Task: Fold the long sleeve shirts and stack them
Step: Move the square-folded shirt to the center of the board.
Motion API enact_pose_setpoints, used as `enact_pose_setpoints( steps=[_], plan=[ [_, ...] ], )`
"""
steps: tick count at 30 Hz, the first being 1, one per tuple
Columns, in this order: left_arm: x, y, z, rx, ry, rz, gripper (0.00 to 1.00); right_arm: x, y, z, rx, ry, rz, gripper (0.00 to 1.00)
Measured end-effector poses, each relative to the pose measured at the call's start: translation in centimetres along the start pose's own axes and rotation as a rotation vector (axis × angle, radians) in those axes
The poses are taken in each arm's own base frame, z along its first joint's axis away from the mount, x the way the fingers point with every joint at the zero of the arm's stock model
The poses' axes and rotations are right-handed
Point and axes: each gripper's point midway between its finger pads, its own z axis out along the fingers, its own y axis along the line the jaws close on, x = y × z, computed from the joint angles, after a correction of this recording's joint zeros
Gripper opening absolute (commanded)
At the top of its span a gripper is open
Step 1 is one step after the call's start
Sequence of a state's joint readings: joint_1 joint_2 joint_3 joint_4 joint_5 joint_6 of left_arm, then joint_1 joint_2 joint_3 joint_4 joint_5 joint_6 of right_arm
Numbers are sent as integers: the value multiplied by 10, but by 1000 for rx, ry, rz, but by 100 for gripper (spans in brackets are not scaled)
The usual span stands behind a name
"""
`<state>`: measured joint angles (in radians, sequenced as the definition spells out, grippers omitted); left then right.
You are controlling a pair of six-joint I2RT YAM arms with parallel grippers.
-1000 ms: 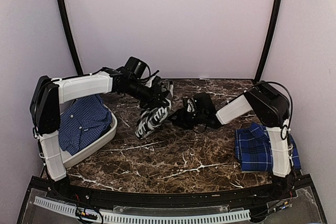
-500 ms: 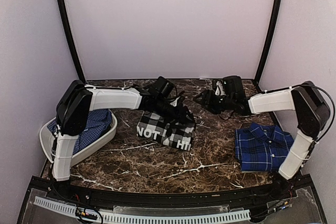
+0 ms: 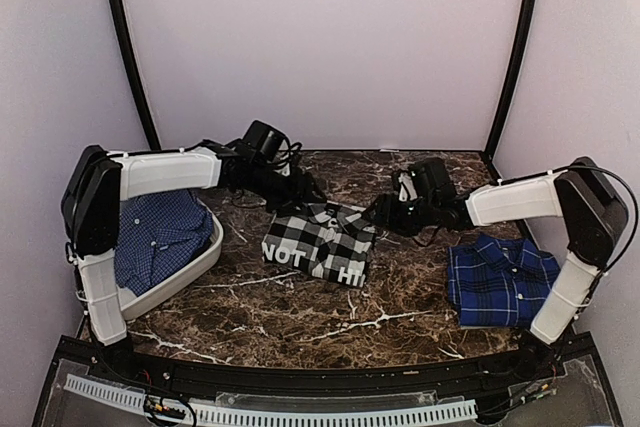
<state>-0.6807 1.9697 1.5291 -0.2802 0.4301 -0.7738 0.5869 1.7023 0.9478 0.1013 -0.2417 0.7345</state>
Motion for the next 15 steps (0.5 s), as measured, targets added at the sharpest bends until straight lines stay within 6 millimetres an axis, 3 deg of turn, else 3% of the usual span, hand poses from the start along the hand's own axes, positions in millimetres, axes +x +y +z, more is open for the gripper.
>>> enact_pose_setpoints(
  steps=[3, 7, 10, 15],
  plan=[
    [-16, 32, -29, -64, -70, -23, 56, 16, -4, 10, 24, 39, -11, 56],
    [-11, 82, -42, -162, -75, -47, 52, 32, -14, 20, 65, 81, -15, 51],
    [2, 97, -38, -193, -38, -42, 48, 37, -21, 25, 89, 99, -16, 45],
    [7, 97, -31, -180, -16, -21, 43, 42, -33, 35, 127, 115, -12, 34]
  ],
)
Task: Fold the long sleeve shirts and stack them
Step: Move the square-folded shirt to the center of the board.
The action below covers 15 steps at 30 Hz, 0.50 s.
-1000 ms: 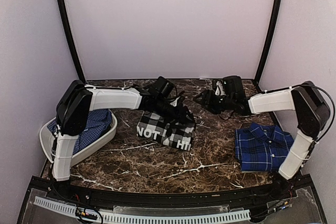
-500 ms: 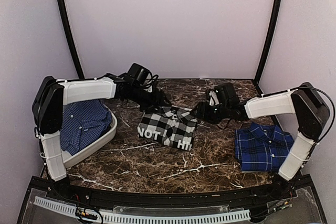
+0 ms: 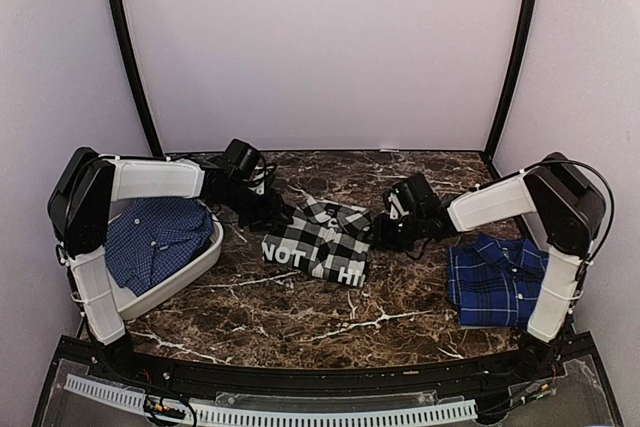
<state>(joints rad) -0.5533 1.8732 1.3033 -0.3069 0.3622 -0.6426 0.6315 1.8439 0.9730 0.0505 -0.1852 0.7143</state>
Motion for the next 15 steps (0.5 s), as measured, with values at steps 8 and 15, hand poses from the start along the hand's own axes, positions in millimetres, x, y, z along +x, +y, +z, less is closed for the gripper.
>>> enact_pose_setpoints(
  steps=[8, 15],
  plan=[
    [20, -2, 26, 0, 60, 1, 41, -17, -4, 20, 5, 2, -12, 12],
    [49, -5, 39, -42, 95, -31, 41, -58, 14, 48, -17, -15, -74, 18]
  ],
)
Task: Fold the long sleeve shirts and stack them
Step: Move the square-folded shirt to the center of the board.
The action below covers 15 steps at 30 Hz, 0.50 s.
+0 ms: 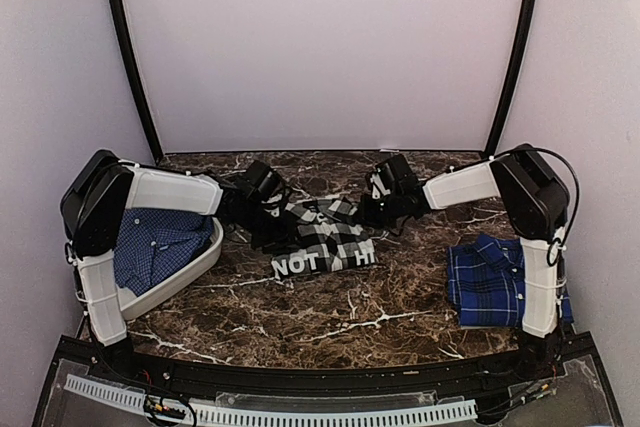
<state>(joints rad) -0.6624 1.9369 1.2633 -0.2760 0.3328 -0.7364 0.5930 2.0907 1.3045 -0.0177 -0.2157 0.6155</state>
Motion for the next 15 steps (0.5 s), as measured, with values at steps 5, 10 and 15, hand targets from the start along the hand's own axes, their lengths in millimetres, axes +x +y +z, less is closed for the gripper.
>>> enact_pose_setpoints(
  steps=[5, 10, 15],
  plan=[
    [-2, 2, -6, -42, -45, -21, 40, -6, 0, -8, 42, 8, -51, 31],
    [-14, -1, -20, -63, -107, -13, 37, -13, 2, -39, 104, -2, -102, 33],
    [-26, -10, -26, -52, -141, -7, 37, -24, 33, -72, 79, -60, -167, 33]
  ],
)
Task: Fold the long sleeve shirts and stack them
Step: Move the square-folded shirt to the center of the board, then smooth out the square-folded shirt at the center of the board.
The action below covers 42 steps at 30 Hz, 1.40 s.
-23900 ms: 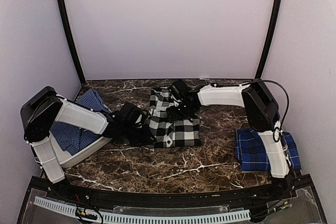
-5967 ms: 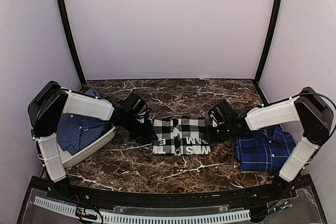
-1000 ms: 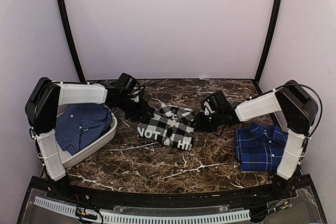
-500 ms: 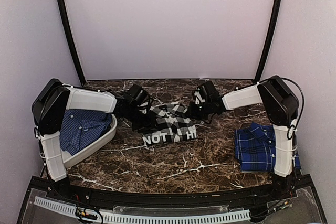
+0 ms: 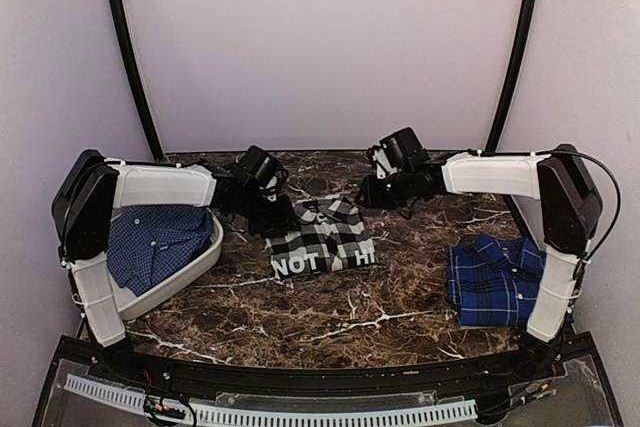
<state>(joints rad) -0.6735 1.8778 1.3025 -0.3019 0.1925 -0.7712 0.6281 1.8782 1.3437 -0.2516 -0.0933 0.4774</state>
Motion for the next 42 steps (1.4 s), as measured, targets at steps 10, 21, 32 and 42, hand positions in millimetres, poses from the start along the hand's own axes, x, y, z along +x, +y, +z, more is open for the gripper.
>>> enact_pose_setpoints(
  steps=[10, 21, 32, 42],
  plan=[
    [-30, 11, 26, 16, -21, -36, 35, 49, 29, 18, -51, 107, -39, 29],
    [-61, 30, 54, 39, -44, -62, 34, 93, 3, 40, -26, 167, 12, 30],
    [-99, 64, 44, 8, -91, -69, 34, 88, 42, 57, -160, 202, 67, 30],
    [-137, 80, 16, -76, -154, -41, 37, 67, 79, 60, -215, 185, 44, 41]
  ],
)
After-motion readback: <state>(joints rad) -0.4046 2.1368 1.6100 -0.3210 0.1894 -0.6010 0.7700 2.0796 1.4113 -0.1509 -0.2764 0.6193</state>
